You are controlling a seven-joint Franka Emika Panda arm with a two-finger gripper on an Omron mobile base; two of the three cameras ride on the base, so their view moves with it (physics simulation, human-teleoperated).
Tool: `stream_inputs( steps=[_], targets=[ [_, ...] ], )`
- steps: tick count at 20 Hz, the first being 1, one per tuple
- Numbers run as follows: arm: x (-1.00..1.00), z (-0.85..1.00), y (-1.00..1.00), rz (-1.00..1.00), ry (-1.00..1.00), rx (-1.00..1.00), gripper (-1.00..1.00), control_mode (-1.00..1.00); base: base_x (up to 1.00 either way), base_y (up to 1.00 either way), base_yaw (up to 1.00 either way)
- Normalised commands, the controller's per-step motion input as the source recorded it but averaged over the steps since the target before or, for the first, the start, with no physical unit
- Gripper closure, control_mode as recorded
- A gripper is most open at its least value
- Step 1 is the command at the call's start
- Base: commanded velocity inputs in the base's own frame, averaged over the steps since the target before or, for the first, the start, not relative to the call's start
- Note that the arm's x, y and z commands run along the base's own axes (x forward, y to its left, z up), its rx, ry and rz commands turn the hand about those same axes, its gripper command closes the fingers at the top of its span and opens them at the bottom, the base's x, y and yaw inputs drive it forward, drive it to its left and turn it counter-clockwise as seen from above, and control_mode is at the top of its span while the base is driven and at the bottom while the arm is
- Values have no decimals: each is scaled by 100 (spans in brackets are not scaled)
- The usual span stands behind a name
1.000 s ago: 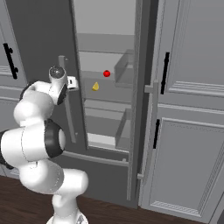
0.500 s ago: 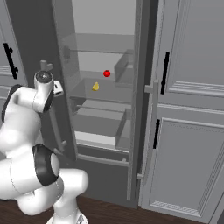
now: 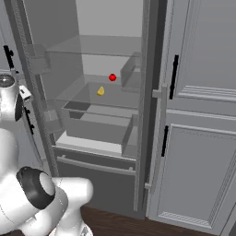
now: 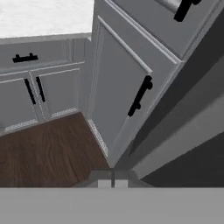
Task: Grab a lemon wedge from the fridge and one ice cube from the ice bowl, and put them in the glass of lemonade.
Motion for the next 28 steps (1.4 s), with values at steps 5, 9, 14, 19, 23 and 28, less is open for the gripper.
stream_inputs(
  steps=[5,9,14,19,23,28],
  targets=[
    [-97,11,64,17,-14,-6,100,-100,0,0,0],
    [-100,16,0,2,-23,0,100,-100,0,0,0],
    [-80,54,-24,-9,-13,0,100,-100,0,0,0],
    [-48,74,-47,-16,-3,5,100,-100,0,0,0],
    [-26,55,-61,-13,0,7,100,-100,0,0,0],
    [-9,24,-94,-15,6,10,100,-100,0,0,0]
  ],
)
